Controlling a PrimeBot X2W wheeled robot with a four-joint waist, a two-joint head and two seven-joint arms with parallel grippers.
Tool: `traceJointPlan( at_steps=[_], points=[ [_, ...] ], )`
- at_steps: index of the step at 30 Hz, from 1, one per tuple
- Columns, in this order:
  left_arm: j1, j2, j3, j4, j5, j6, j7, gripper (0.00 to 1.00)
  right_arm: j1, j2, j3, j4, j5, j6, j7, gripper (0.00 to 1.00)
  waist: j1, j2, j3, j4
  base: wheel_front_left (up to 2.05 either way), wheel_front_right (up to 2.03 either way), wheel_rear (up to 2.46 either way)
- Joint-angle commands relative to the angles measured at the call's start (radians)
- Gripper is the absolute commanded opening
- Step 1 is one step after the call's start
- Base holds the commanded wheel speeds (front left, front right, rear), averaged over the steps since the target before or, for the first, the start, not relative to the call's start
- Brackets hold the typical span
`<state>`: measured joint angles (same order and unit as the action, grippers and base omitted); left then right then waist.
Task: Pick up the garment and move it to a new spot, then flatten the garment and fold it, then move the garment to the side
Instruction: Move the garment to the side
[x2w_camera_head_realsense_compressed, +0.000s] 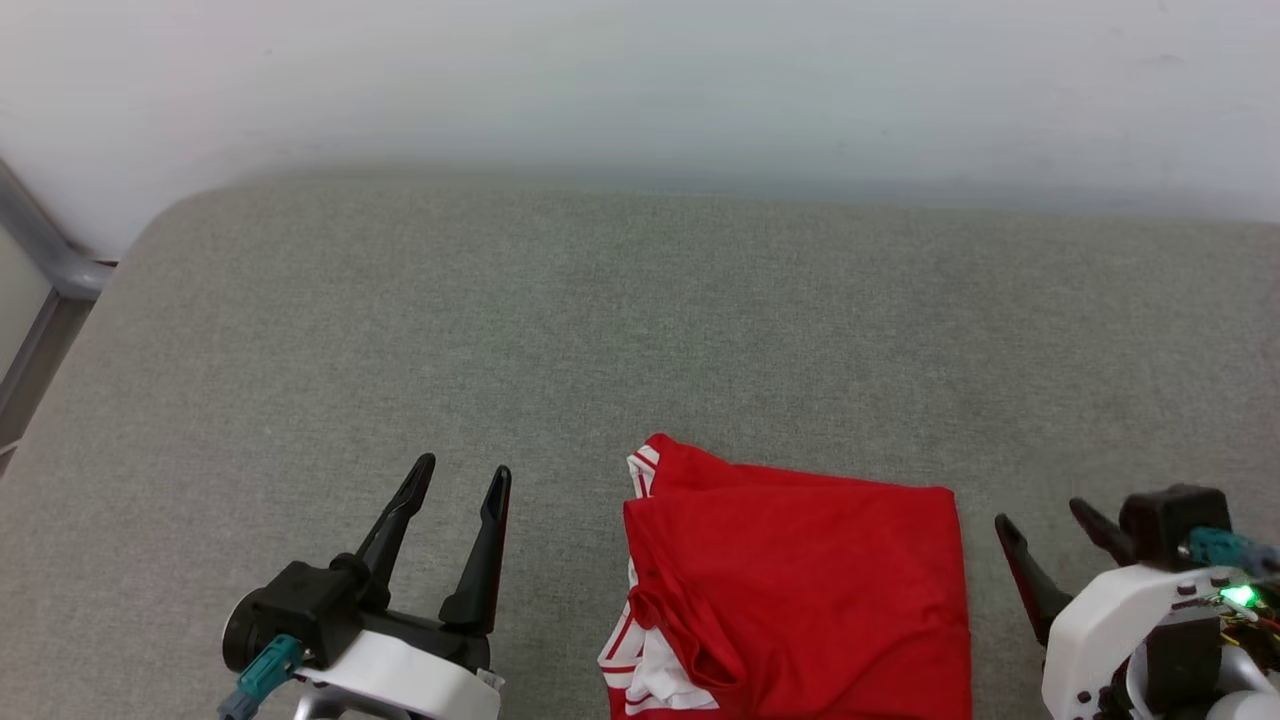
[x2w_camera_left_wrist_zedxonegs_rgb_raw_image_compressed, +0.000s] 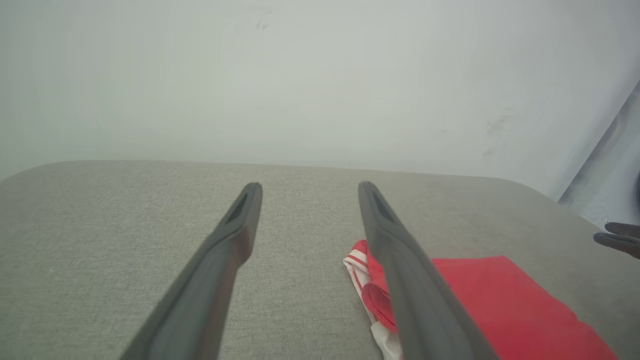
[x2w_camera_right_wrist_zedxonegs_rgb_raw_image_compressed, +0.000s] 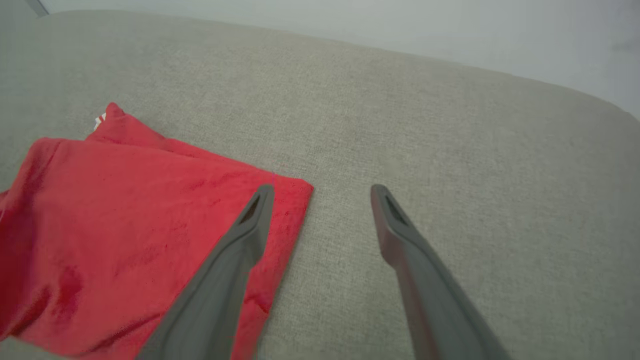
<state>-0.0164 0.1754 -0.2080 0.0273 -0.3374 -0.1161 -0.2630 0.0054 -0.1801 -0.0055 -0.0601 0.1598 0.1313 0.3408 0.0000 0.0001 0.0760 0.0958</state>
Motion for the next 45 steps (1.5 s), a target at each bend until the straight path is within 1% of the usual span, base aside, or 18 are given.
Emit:
traceJointPlan(
  at_steps=[1,4,6,9,12,15,20,26,27,28,29,34,38,41,45],
  points=[
    [-0.012,-0.004,0.001,0.000,0.005,-0.006,-0.002,1.00,0.004,-0.012,0.003,-0.011,0.019,-0.001,0.036,1.00,0.0000,-0.0001,0.008,0.003,0.00,0.00,0.00],
    [-0.021,-0.008,-0.001,0.005,0.009,-0.008,-0.002,1.00,-0.003,-0.026,0.027,-0.032,0.067,-0.001,0.212,1.00,0.0000,-0.0001,0.028,0.010,0.00,0.00,0.00],
    [-0.034,-0.013,-0.007,0.006,0.011,-0.009,-0.002,1.00,-0.008,-0.028,0.034,-0.049,0.097,-0.001,0.309,1.00,0.0000,-0.0001,0.043,0.020,0.00,0.00,0.00],
    [-0.048,-0.016,-0.021,0.012,0.017,-0.011,-0.002,1.00,-0.019,-0.022,0.040,-0.057,0.121,-0.001,0.420,1.00,0.0000,-0.0001,0.066,0.038,0.00,0.00,0.00],
    [-0.064,-0.018,-0.029,0.021,0.020,-0.011,-0.002,1.00,-0.030,-0.036,0.056,-0.040,0.103,-0.001,0.503,1.00,0.0000,-0.0001,0.088,0.058,0.00,0.00,0.00],
    [-0.081,-0.017,-0.035,0.029,0.024,-0.013,-0.002,1.00,-0.039,-0.022,0.057,-0.009,0.094,-0.001,0.554,1.00,0.0000,-0.0001,0.103,0.079,0.00,0.00,0.00],
    [-0.104,-0.023,-0.040,0.034,0.023,-0.014,-0.002,1.00,-0.066,0.013,0.051,0.053,0.104,-0.001,0.579,1.00,0.0000,-0.0001,0.126,0.112,0.00,0.00,0.00],
    [-0.113,-0.023,-0.047,0.041,0.018,-0.015,-0.002,1.00,-0.066,0.007,0.101,0.134,0.092,-0.001,0.577,1.00,0.0000,-0.0001,0.136,0.136,0.00,0.00,0.00],
    [-0.113,-0.022,-0.048,0.043,0.018,-0.015,-0.002,1.00,-0.066,0.003,0.109,0.145,0.090,-0.001,0.572,0.40,0.0000,-0.0001,0.136,0.137,0.00,0.00,0.00],
    [-0.113,-0.021,-0.051,0.045,0.017,-0.015,-0.002,1.00,-0.068,-0.006,0.121,0.153,0.085,-0.001,0.565,0.15,0.0000,-0.0001,0.135,0.138,0.00,0.00,0.00],
    [-0.113,-0.019,-0.051,0.046,0.016,-0.015,-0.002,1.00,-0.072,-0.016,0.128,0.158,0.077,-0.001,0.554,0.00,0.0000,-0.0001,0.133,0.137,0.00,0.00,0.00],
    [-0.108,-0.012,-0.052,0.048,0.010,-0.015,-0.002,1.00,-0.109,-0.059,0.149,0.160,0.052,-0.002,0.488,0.00,0.0000,-0.0001,0.114,0.116,0.00,0.00,0.00],
    [-0.103,-0.006,-0.062,0.045,0.008,-0.015,-0.002,1.00,-0.144,-0.111,0.184,0.128,0.019,-0.002,0.436,0.00,0.0000,-0.0001,0.093,0.083,0.00,0.00,0.00],
    [-0.094,-0.003,-0.065,0.038,0.008,-0.015,-0.002,1.00,-0.168,-0.149,0.225,0.098,-0.003,-0.001,0.416,0.00,0.0000,-0.0001,0.079,0.047,0.00,0.00,0.00],
    [-0.083,0.001,-0.074,0.026,0.014,-0.015,-0.002,1.00,-0.192,-0.220,0.279,0.054,-0.010,-0.001,0.421,0.00,0.0000,-0.0001,0.061,-0.014,0.00,0.00,0.00]
  ],
)
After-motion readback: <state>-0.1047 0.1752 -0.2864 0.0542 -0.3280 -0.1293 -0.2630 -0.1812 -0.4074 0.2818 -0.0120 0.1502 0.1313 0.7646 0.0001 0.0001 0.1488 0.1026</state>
